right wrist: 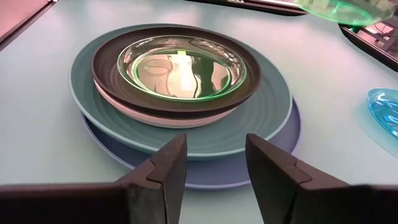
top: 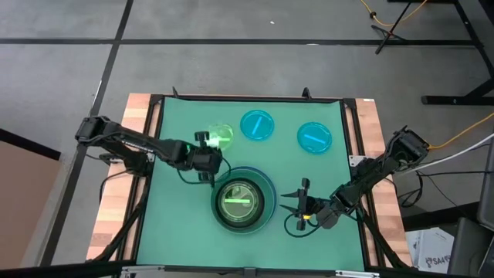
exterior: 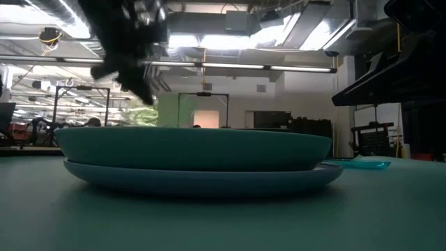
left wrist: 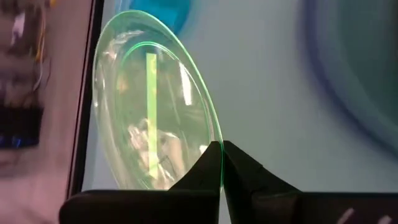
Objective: Stack plastic plates
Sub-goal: Stack the green plate on the green plate
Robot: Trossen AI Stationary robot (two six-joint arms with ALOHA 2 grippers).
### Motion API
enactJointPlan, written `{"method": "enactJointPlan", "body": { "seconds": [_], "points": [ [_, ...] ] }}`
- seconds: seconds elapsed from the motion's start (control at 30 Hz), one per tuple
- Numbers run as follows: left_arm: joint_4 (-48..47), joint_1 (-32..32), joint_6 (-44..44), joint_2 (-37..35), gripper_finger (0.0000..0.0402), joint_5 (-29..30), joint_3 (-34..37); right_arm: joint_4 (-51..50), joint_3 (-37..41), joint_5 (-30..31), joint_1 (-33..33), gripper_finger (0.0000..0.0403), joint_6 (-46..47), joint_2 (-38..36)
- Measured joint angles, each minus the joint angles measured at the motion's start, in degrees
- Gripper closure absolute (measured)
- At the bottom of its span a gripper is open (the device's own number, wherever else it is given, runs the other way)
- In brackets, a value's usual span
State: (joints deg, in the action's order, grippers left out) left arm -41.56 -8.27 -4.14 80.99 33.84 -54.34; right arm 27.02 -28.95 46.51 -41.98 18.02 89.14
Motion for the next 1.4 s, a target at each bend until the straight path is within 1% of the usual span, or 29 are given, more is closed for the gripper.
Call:
{"method": "enactJointPlan", "body": {
  "seconds": [0.13,0.23,0.43,0.57,0.73,0.93,1.03,1.13,1.4],
  "points": [
    [0.28,-5.75,0.02,0.00,0.0401,-0.18,-3.98,-0.15,0.00,-0.01,0.00,0.0247,0.03,0.00],
    [1.48,-9.91,0.10,-0.04,0.0401,0.04,-5.49,-0.14,0.00,0.16,0.00,0.0247,0.09,0.00],
    [7.45,-17.14,0.07,0.42,0.0401,-0.46,-6.45,-0.10,0.00,0.41,0.00,0.0247,0.17,0.00],
    [13.82,-21.30,0.10,1.20,0.0401,-0.51,-6.61,-0.06,0.01,0.42,0.00,0.0247,0.20,0.00],
    [17.79,-25.44,-0.04,4.76,0.0401,-0.65,-6.58,-0.06,0.00,0.41,0.00,0.0247,0.20,0.00],
    [21.20,-28.28,-1.28,10.26,0.0401,-1.63,-6.58,0.12,0.02,0.41,0.00,0.0247,0.22,0.00],
    [21.05,-28.80,-1.80,12.63,0.0401,-3.22,-6.58,0.08,0.00,0.41,0.00,0.0247,0.22,0.00],
    [21.24,-29.27,-1.86,14.63,0.0401,-3.49,-6.58,-0.06,0.01,0.41,0.00,0.0247,0.22,0.00],
    [19.50,-29.25,-1.46,17.27,0.0401,-4.70,-6.54,0.01,0.00,0.41,0.00,0.0247,0.22,0.00]
  ]
}}
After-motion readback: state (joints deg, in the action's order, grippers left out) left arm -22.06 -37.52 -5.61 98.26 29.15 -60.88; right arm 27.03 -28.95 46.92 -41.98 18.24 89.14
